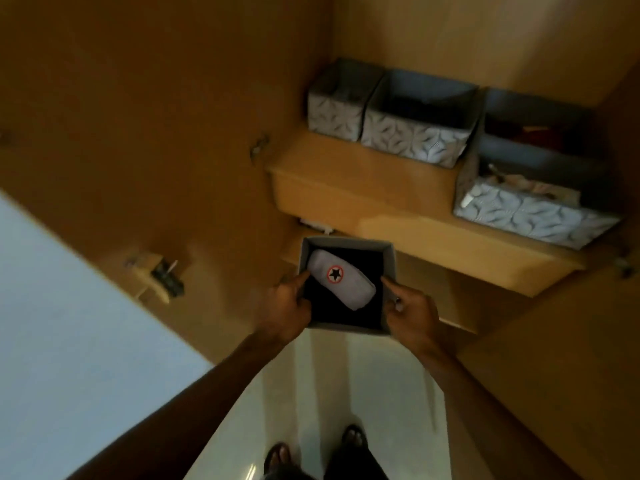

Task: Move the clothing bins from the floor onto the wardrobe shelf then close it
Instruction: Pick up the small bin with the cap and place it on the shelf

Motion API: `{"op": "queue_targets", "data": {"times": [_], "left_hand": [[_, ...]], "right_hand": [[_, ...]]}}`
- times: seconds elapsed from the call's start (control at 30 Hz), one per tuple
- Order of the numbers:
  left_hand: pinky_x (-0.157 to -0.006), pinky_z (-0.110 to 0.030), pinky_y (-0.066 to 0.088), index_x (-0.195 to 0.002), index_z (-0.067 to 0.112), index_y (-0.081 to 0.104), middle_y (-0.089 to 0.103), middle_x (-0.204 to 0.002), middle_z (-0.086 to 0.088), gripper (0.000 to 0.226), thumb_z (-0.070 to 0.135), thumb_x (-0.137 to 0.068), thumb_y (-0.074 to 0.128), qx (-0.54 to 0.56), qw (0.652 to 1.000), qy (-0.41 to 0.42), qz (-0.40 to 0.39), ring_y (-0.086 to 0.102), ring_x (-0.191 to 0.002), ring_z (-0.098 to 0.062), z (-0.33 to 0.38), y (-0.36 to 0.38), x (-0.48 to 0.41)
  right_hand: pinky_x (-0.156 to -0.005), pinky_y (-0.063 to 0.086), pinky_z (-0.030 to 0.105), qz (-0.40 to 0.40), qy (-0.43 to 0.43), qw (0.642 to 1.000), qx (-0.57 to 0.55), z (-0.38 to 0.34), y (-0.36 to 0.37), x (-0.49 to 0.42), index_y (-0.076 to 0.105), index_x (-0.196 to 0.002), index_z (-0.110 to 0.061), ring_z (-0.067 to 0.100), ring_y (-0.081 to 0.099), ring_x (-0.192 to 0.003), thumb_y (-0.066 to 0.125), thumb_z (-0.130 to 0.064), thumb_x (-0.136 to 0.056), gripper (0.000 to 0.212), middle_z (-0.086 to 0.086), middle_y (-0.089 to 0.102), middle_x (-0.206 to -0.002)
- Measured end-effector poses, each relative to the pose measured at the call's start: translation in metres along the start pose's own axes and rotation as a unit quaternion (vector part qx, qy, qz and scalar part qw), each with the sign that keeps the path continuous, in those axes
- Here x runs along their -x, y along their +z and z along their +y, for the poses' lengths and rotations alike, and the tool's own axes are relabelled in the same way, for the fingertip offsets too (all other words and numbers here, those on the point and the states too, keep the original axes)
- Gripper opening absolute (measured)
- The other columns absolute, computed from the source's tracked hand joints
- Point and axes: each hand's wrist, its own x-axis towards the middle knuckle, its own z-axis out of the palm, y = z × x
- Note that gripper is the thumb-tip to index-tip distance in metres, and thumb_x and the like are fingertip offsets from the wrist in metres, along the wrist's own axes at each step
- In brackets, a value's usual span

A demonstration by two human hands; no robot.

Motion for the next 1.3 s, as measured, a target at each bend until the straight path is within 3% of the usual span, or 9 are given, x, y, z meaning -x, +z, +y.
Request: {"op": "queue_targets", "data": {"times": [0.17, 0.57, 0.63, 0.77, 0.83, 0.9, 0.97, 1.13, 1.3], "left_hand": [[-0.065, -0.038, 0.057, -0.13, 0.037, 0.059, 0.074, -0.086, -0.005, 0.06, 0.015, -0.075, 0.049, 0.029, 0.997, 0.015, 0.07, 0.068, -0.076, -0.024, 0.03, -0.01, -0.104], [-0.088, -0.037, 0.054, -0.121, 0.013, 0.066, 0.069, -0.119, -0.01, 0.038, 0.001, -0.087, 0.053, -0.026, 0.991, 0.061, 0.116, 0.064, -0.108, -0.029, 0.083, -0.038, -0.287], [-0.089, -0.039, 0.053, -0.117, 0.012, 0.067, 0.069, -0.119, -0.01, 0.037, -0.002, -0.087, 0.051, -0.022, 0.989, 0.06, 0.13, 0.063, -0.109, -0.028, 0.083, -0.044, -0.314], [-0.081, -0.034, 0.048, -0.119, 0.012, 0.062, 0.066, -0.115, -0.011, 0.028, 0.013, -0.097, 0.044, 0.0, 0.99, 0.069, 0.127, 0.062, -0.105, -0.028, 0.086, -0.058, -0.345], [-0.093, -0.036, 0.044, -0.129, 0.01, 0.054, 0.059, -0.129, -0.014, 0.045, 0.038, -0.099, 0.035, -0.058, 0.983, 0.132, 0.112, 0.054, -0.12, -0.033, 0.076, -0.05, -0.341], [-0.116, -0.045, 0.024, -0.146, 0.009, 0.039, 0.031, -0.156, -0.016, 0.07, 0.057, -0.097, 0.021, -0.189, 0.956, 0.196, 0.111, 0.023, -0.146, -0.034, 0.05, -0.034, -0.328], [-0.119, -0.048, 0.012, -0.153, 0.011, 0.023, 0.009, -0.163, -0.014, 0.076, 0.061, -0.096, 0.023, -0.282, 0.922, 0.24, 0.115, 0.002, -0.151, -0.032, 0.025, -0.019, -0.312], [-0.117, -0.055, 0.016, -0.155, 0.014, 0.014, 0.007, -0.163, -0.014, 0.086, 0.064, -0.09, 0.04, -0.35, 0.897, 0.236, 0.132, 0.003, -0.15, -0.036, 0.01, -0.016, -0.311], [-0.115, -0.059, 0.017, -0.155, 0.016, 0.016, 0.012, -0.162, -0.013, 0.086, 0.068, -0.088, 0.035, -0.373, 0.904, 0.185, 0.097, 0.01, -0.149, -0.037, 0.005, -0.038, -0.329]], "right_hand": [[-0.046, 0.036, 0.014, 0.036, -0.054, 0.997, -0.03, -0.013, -0.035, -0.088, 0.059, -0.13, -0.032, 0.006, 0.046, -0.041, 0.057, -0.01, -0.085, 0.05, -0.005, 0.051, -0.045], [-0.058, 0.043, 0.014, 0.029, -0.087, 0.995, -0.047, -0.051, -0.057, -0.276, 0.06, -0.129, -0.025, 0.005, 0.061, -0.065, 0.056, -0.012, -0.091, 0.041, 0.004, 0.072, -0.102], [-0.072, 0.05, 0.023, 0.031, -0.069, 0.994, -0.073, -0.061, -0.053, -0.299, 0.059, -0.13, -0.022, 0.012, 0.066, -0.084, 0.056, -0.013, -0.092, 0.039, 0.007, 0.07, -0.114], [-0.086, 0.048, 0.021, -0.039, -0.066, 0.991, -0.113, -0.077, -0.045, -0.324, 0.046, -0.141, -0.014, 0.014, 0.058, -0.112, 0.063, -0.02, -0.091, 0.053, -0.001, 0.056, -0.132], [-0.096, 0.047, 0.025, -0.077, -0.1, 0.99, -0.063, -0.076, -0.036, -0.326, 0.039, -0.145, -0.015, 0.017, 0.052, -0.124, 0.065, -0.026, -0.089, 0.062, 0.003, 0.047, -0.145], [-0.107, 0.038, 0.028, -0.099, -0.133, 0.986, 0.018, -0.072, -0.024, -0.325, 0.03, -0.149, -0.017, 0.022, 0.037, -0.139, 0.06, -0.033, -0.091, 0.067, 0.006, 0.024, -0.157], [-0.113, 0.035, 0.034, -0.101, -0.17, 0.977, 0.08, -0.068, -0.014, -0.321, 0.016, -0.153, -0.019, 0.026, 0.023, -0.146, 0.047, -0.049, -0.093, 0.074, 0.007, -0.002, -0.162], [-0.116, 0.015, 0.033, -0.094, -0.171, 0.974, 0.114, -0.077, 0.002, -0.315, -0.03, -0.141, -0.026, 0.03, -0.022, -0.146, 0.052, -0.021, -0.096, 0.094, 0.012, -0.041, -0.151], [-0.111, 0.009, 0.027, -0.118, -0.195, 0.969, 0.097, -0.097, 0.012, -0.324, -0.037, -0.131, -0.03, 0.026, -0.034, -0.137, 0.054, -0.019, -0.095, 0.099, 0.016, -0.046, -0.146]]}}
